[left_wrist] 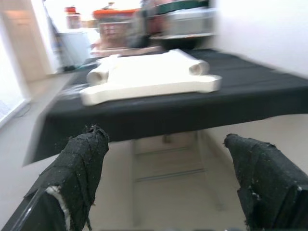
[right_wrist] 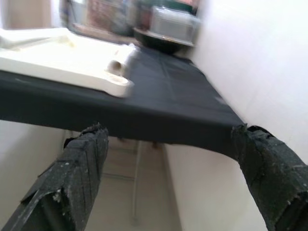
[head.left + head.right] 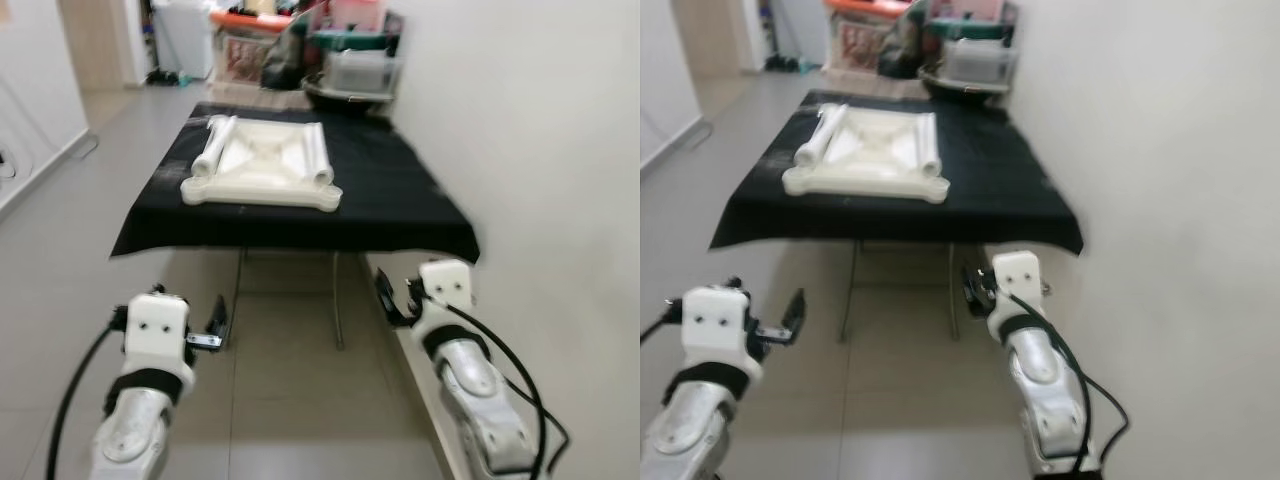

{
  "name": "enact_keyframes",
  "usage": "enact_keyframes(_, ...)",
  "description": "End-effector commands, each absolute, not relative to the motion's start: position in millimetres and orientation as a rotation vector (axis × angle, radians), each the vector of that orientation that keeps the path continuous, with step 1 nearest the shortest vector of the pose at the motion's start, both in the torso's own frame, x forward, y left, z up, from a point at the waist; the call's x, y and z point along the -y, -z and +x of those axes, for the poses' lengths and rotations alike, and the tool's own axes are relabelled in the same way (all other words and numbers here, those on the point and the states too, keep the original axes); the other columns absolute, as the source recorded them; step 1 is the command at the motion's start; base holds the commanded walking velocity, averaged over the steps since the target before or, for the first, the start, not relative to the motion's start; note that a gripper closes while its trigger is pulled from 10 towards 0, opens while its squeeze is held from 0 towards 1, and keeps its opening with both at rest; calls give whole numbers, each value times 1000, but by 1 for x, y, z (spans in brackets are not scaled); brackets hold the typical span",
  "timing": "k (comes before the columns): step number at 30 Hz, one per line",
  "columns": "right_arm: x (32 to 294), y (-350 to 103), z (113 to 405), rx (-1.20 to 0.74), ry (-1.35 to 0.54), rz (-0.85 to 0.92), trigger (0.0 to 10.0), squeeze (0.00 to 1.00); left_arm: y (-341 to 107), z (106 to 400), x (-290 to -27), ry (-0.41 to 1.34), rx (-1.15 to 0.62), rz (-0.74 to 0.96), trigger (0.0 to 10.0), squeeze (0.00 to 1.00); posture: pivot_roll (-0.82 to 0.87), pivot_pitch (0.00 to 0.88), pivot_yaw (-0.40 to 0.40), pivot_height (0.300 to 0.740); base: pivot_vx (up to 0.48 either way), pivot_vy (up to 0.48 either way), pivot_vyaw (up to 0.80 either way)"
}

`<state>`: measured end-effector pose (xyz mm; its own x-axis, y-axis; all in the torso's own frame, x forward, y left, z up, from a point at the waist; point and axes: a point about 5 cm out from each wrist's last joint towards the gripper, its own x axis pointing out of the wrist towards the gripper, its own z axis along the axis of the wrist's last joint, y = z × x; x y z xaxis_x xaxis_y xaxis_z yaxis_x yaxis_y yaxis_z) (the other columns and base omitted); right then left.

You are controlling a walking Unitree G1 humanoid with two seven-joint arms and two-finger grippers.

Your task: Building children table

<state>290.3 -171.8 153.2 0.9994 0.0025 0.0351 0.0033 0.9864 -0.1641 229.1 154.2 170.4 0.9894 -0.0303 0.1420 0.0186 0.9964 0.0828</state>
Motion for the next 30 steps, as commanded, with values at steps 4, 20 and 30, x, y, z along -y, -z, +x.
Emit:
enact_keyframes(4,161,-154,295,39,-20,-171,10000,0,-168,229,-161,-4,134,88,10000,0,42,0,-118,740,396,0,0)
enact_keyframes(20,161,-158,300,44,-24,-197,10000,0,-170,231,-158,3,147,82,10000,0,42,0,-121,740,461,0,0)
enact_keyframes(30,162,-162,307,50,-19,-208,10000,0,-170,233,-158,0,151,81,10000,0,49,0,-129,740,480,0,0)
